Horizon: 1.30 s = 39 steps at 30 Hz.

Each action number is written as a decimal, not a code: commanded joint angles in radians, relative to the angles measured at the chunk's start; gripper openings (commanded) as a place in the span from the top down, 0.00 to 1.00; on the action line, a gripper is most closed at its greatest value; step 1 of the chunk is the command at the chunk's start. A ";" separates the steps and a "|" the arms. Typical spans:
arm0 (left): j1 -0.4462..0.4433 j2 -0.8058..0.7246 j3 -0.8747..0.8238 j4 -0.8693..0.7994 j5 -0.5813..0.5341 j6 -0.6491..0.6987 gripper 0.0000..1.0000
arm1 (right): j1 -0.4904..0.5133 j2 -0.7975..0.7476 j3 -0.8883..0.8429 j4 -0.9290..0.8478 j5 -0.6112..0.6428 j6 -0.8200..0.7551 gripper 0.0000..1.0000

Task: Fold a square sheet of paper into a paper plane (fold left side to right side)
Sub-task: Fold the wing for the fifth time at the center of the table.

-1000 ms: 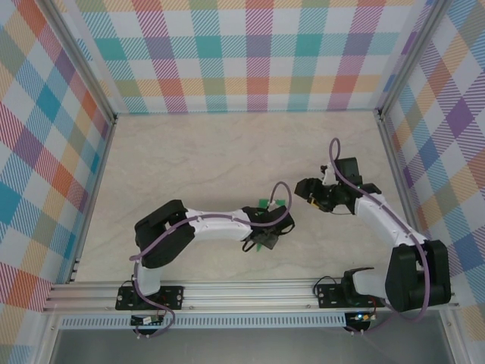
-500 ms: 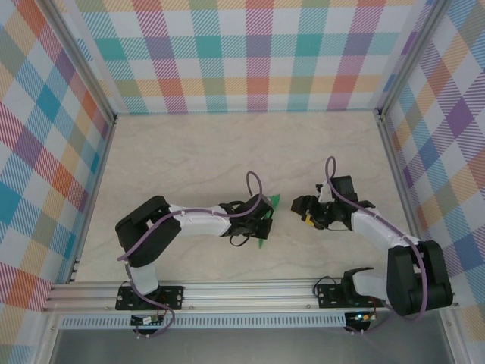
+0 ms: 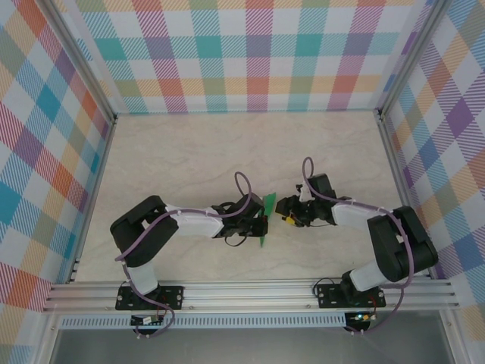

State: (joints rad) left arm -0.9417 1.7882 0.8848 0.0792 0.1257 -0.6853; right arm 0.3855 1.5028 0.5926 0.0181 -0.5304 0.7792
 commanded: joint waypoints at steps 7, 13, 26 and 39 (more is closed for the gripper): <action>0.030 -0.022 -0.038 0.053 0.026 -0.051 1.00 | 0.070 0.107 0.086 0.079 0.026 0.040 0.56; 0.047 -0.019 -0.067 0.113 0.052 -0.090 1.00 | 0.081 0.146 0.113 0.048 0.048 0.030 0.62; 0.055 -0.014 -0.092 0.161 0.070 -0.118 0.95 | 0.090 0.238 0.139 0.005 0.093 0.031 0.63; 0.057 -0.054 -0.090 0.161 0.077 -0.116 0.77 | 0.113 0.302 0.198 -0.101 0.131 0.013 0.66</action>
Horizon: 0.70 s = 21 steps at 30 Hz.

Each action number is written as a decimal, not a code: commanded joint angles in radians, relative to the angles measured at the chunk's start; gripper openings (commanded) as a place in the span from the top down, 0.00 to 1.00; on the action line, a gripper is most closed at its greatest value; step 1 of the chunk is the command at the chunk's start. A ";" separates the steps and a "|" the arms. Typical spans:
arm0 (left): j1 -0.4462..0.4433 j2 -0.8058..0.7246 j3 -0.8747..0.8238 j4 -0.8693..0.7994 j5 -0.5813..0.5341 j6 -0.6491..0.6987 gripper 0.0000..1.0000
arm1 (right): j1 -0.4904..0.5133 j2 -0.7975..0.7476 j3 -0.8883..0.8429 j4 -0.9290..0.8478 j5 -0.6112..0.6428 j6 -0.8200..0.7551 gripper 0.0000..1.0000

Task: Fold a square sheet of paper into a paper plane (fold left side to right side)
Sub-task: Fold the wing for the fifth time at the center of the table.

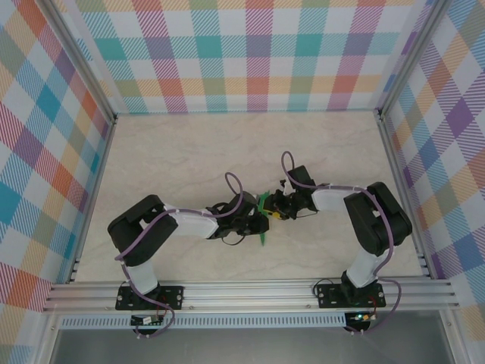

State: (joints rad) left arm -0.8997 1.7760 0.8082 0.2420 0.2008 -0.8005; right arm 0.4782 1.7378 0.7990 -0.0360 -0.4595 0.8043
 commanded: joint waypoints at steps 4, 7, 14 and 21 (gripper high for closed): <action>0.017 -0.066 -0.020 -0.004 -0.002 -0.001 0.74 | 0.020 0.066 -0.006 -0.052 0.063 -0.013 0.66; 0.017 -0.079 -0.021 -0.006 -0.003 0.000 0.68 | 0.020 0.067 -0.004 -0.059 0.067 -0.018 0.66; 0.021 -0.131 -0.033 -0.031 -0.017 0.004 0.59 | 0.020 0.069 -0.005 -0.060 0.067 -0.020 0.67; 0.081 -0.274 -0.088 -0.098 -0.040 0.023 0.51 | 0.022 0.068 -0.005 -0.054 0.061 -0.024 0.67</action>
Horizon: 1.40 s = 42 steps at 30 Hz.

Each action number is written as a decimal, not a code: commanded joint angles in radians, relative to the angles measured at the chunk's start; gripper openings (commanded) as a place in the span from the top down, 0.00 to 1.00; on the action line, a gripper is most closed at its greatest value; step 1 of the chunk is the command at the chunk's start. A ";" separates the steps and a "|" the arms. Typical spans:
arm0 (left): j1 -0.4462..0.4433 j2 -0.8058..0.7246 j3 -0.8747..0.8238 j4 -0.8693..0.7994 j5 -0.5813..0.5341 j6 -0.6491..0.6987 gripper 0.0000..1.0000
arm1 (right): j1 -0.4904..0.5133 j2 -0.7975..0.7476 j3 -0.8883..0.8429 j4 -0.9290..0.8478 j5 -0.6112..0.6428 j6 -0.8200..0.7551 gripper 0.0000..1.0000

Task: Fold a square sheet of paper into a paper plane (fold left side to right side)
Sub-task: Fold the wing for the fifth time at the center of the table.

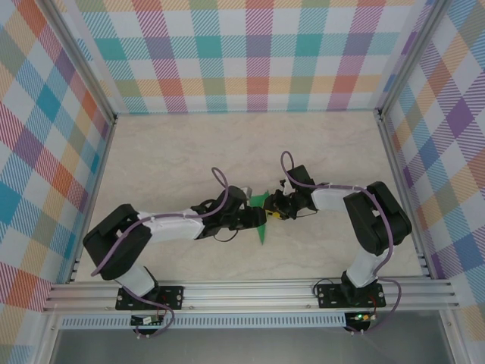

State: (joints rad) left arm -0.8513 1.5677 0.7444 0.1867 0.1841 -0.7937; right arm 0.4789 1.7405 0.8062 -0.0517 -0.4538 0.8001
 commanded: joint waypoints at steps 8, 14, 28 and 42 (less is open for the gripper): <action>0.161 0.005 0.023 0.003 0.150 -0.016 0.56 | 0.020 0.056 -0.009 -0.037 0.050 -0.021 0.67; 0.173 0.113 0.082 0.047 0.179 -0.028 0.61 | 0.020 0.054 -0.011 -0.037 0.048 -0.020 0.67; 0.176 0.218 0.115 0.131 0.246 -0.076 0.67 | 0.022 0.049 -0.012 -0.046 0.046 -0.025 0.67; 0.176 0.242 0.114 0.134 0.243 -0.084 0.72 | 0.024 0.054 -0.008 -0.045 0.044 -0.026 0.67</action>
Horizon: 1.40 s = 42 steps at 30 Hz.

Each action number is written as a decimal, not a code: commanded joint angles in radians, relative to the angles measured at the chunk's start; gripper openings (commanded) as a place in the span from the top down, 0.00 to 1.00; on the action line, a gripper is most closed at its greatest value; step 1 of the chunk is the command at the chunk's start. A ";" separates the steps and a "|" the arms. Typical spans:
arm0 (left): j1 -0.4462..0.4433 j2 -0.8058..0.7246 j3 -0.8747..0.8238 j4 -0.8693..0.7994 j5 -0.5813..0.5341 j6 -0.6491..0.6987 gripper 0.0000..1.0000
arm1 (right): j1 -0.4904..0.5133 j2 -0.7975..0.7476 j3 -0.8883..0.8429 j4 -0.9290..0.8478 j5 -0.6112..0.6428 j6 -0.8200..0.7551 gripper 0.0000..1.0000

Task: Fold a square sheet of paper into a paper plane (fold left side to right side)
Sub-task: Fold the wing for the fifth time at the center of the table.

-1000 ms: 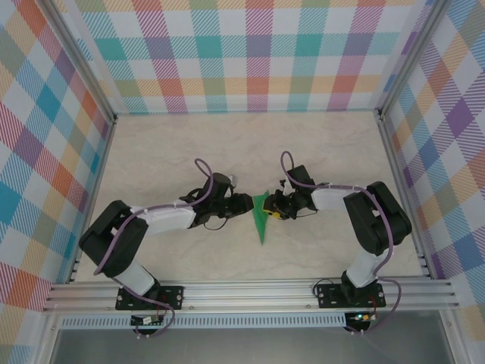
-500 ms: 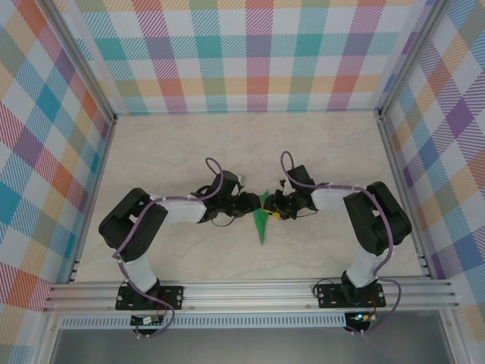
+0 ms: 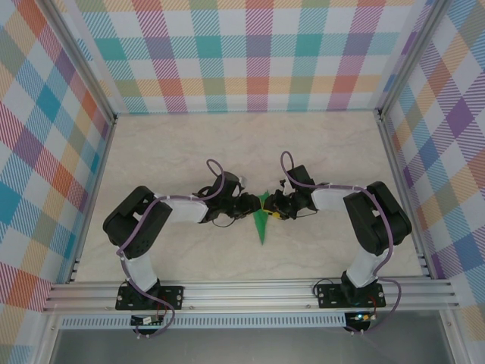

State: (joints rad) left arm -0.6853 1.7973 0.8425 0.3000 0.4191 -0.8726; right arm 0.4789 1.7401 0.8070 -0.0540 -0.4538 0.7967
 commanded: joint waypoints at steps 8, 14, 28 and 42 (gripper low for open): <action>0.009 0.030 0.022 0.041 0.027 -0.011 0.77 | 0.028 0.061 -0.005 -0.044 0.044 -0.022 0.67; 0.009 0.032 0.019 0.038 0.017 -0.013 0.86 | 0.031 0.065 -0.002 -0.051 0.046 -0.022 0.67; 0.027 0.037 0.028 -0.049 -0.057 0.061 1.00 | 0.034 0.021 0.004 -0.060 0.055 -0.047 0.62; 0.046 0.051 0.051 -0.049 -0.046 0.084 1.00 | 0.126 -0.218 -0.055 -0.189 0.173 -0.147 0.52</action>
State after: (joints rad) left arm -0.6518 1.8294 0.8642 0.2615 0.3737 -0.8143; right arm 0.5560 1.5753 0.7719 -0.1669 -0.3302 0.7006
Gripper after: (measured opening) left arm 0.042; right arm 0.483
